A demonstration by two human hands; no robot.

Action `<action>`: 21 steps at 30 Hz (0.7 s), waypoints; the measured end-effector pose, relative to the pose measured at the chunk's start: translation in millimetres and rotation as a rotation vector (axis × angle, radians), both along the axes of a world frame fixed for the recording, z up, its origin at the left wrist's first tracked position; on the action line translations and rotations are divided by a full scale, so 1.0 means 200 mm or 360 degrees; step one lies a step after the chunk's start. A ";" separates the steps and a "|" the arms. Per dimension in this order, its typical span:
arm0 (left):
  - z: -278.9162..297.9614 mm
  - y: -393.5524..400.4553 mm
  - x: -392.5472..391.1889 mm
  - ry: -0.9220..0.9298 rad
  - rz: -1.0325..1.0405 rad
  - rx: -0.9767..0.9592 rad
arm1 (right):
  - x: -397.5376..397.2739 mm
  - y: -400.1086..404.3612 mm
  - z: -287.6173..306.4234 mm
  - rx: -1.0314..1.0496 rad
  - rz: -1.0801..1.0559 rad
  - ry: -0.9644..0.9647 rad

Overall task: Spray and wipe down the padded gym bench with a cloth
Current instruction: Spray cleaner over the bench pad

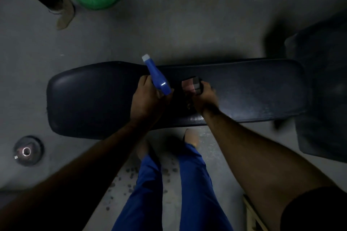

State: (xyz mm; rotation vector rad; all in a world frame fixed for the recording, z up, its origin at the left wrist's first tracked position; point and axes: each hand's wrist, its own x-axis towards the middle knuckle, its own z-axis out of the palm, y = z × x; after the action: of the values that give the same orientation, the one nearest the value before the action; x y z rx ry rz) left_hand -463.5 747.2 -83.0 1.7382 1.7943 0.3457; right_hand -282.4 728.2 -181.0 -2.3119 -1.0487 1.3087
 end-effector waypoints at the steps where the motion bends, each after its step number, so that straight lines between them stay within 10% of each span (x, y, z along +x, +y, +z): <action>1: 0.00 0.00 -0.01 0.0004 -0.0011 -0.0011 | 0.00 0.00 -0.01 -0.0009 0.0007 -0.0048; 7: 0.01 0.03 -0.10 -0.0142 -0.0170 -0.0215 | -0.04 0.00 0.16 0.0019 0.0029 -0.0360; 14: 0.16 -0.05 -0.24 -0.0251 -0.0130 -0.0223 | -0.25 -0.16 0.44 0.0484 -0.0064 0.0556; 21: 0.06 -0.04 -0.55 0.0083 -0.0243 -0.0342 | -0.48 -0.04 0.63 0.0737 0.0086 0.0490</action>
State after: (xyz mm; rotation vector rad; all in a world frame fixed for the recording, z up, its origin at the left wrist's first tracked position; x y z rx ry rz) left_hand -574.2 738.4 -71.0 1.7308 1.6552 0.0425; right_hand -379.3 719.4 -55.9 -1.6965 -1.1657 1.2320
